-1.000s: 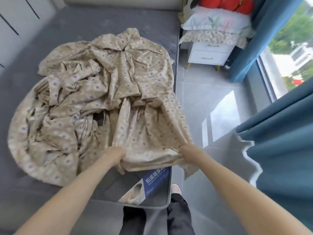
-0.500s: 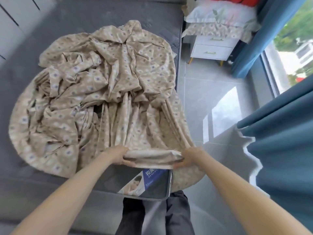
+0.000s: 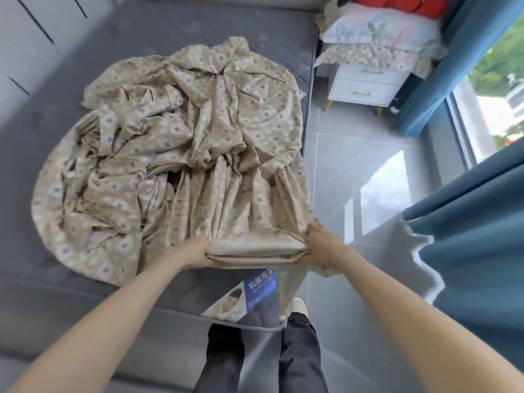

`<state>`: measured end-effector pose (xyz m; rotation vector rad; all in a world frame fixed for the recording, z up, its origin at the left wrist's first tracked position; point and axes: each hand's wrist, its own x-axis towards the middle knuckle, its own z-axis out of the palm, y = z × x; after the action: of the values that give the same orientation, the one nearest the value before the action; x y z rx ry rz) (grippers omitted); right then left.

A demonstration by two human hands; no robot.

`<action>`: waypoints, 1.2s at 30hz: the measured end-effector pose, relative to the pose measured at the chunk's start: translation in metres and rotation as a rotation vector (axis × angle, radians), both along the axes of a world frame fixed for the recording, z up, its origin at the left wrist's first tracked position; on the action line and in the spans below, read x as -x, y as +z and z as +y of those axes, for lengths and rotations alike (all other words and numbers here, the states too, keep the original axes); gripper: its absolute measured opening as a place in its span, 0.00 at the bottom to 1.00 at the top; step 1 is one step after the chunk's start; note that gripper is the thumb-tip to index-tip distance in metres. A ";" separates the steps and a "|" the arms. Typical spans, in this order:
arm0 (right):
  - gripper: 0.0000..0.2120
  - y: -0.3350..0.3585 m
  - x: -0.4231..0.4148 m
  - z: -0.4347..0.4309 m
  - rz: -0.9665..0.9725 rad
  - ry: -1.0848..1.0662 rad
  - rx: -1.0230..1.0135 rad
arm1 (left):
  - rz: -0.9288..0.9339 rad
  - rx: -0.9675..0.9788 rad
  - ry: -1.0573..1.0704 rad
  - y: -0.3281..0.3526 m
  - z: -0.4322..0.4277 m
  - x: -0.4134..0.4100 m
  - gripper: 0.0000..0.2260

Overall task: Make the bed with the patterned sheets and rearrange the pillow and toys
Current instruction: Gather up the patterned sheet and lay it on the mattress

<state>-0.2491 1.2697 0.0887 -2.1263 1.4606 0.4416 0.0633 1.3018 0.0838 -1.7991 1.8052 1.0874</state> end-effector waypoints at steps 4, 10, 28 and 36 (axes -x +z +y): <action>0.25 -0.004 -0.002 0.015 0.032 0.093 -0.025 | -0.044 0.246 -0.341 -0.002 0.010 0.005 0.27; 0.12 -0.008 -0.001 0.026 0.210 0.174 0.053 | -0.279 0.052 -0.504 -0.001 0.010 0.028 0.08; 0.13 -0.048 0.002 0.010 0.127 -0.076 -0.039 | -0.063 0.121 0.056 -0.061 -0.007 0.021 0.17; 0.17 -0.006 -0.090 -0.094 -0.450 -0.421 0.148 | 0.063 0.426 0.525 -0.019 -0.082 -0.051 0.16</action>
<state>-0.1587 1.1761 0.0830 -1.7915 1.6352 -0.2904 0.1148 1.2194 0.0651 -2.6255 1.7395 0.9823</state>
